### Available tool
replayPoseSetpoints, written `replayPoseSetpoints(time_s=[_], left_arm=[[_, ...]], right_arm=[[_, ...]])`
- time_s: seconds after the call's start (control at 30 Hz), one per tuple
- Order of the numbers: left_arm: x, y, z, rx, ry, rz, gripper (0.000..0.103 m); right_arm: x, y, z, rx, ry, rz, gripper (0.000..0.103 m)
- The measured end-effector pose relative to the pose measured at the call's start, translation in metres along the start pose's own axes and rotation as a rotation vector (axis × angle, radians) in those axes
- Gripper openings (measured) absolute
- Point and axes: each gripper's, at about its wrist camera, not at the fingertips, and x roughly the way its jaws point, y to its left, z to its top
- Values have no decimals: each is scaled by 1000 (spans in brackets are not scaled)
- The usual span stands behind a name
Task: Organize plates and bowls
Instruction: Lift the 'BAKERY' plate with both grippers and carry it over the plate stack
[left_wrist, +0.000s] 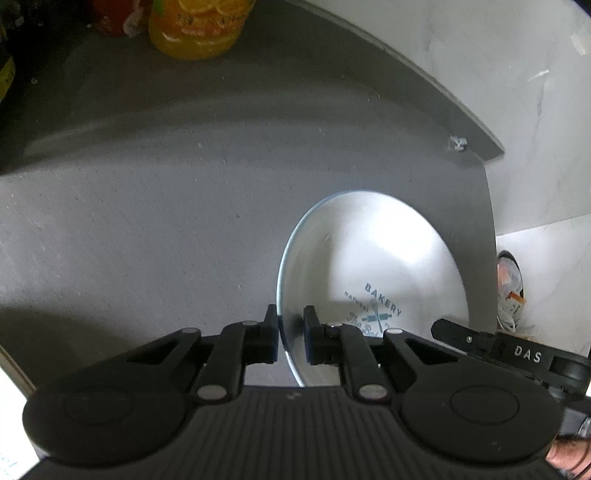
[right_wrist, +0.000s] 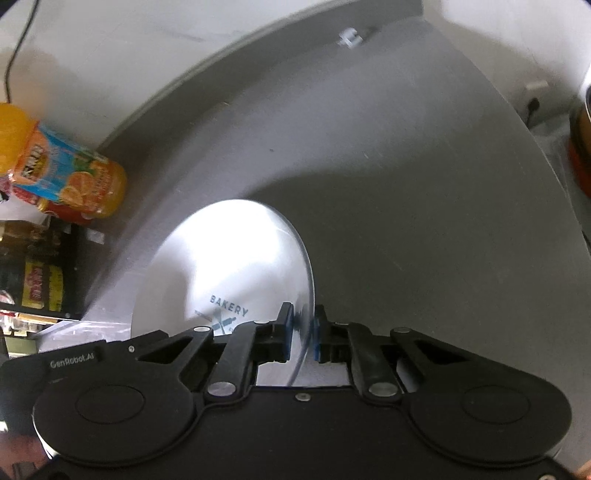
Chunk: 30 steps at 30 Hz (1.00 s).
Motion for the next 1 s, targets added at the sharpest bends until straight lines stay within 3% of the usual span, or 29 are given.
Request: replayPoseSetpoints(time_s=[0.73, 1.0], left_arm=[[-77, 31, -4, -76, -175, 4, 11], [-97, 50, -25, -110, -221, -10, 11]], right_arm=[[-35, 67, -7, -189, -105, 128, 10], [-50, 87, -20, -236, -120, 155, 10]])
